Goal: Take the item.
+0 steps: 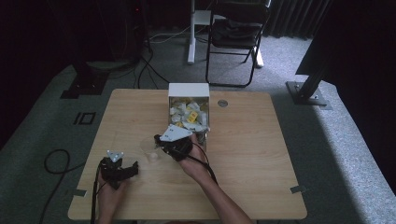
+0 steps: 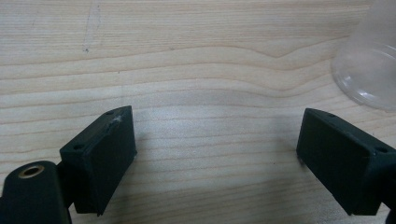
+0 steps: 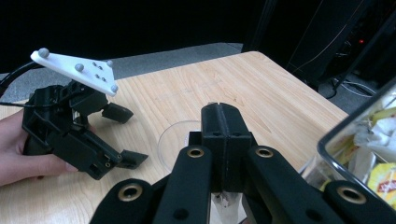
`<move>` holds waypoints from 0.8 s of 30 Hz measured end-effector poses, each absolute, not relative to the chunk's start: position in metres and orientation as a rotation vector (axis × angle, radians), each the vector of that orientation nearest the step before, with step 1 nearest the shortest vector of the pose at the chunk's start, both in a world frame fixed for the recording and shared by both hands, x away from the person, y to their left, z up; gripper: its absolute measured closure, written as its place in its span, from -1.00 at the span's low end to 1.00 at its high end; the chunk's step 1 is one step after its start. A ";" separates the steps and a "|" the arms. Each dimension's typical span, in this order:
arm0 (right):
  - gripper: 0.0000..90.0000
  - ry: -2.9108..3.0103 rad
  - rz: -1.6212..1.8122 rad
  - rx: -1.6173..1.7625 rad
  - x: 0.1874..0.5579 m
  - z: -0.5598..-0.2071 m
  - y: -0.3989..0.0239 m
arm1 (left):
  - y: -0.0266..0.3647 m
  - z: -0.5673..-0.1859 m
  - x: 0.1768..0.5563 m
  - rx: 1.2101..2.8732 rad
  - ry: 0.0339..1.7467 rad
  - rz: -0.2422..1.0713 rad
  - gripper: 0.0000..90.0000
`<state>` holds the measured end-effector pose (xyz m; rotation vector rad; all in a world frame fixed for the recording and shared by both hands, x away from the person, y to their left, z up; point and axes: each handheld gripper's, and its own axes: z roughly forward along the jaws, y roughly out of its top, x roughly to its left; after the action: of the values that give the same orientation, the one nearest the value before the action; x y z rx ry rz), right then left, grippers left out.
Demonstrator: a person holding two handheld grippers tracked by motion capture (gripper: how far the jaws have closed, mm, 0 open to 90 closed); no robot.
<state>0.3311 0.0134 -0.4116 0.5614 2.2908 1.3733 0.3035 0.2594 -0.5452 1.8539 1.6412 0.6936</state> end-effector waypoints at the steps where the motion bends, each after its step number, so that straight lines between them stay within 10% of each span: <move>1: 1.00 2.290 1.377 0.568 0.332 -0.412 0.015 | 0.259 -0.545 0.303 1.854 1.641 0.693 -0.72; 24: 1.00 2.299 1.392 0.590 0.342 -0.410 0.031 | 0.259 -0.545 0.303 1.856 1.641 0.693 -0.72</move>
<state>0.3416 0.0308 -0.4102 0.5898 2.2988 1.3924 0.3035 0.2595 -0.5451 1.8555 1.6407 0.6928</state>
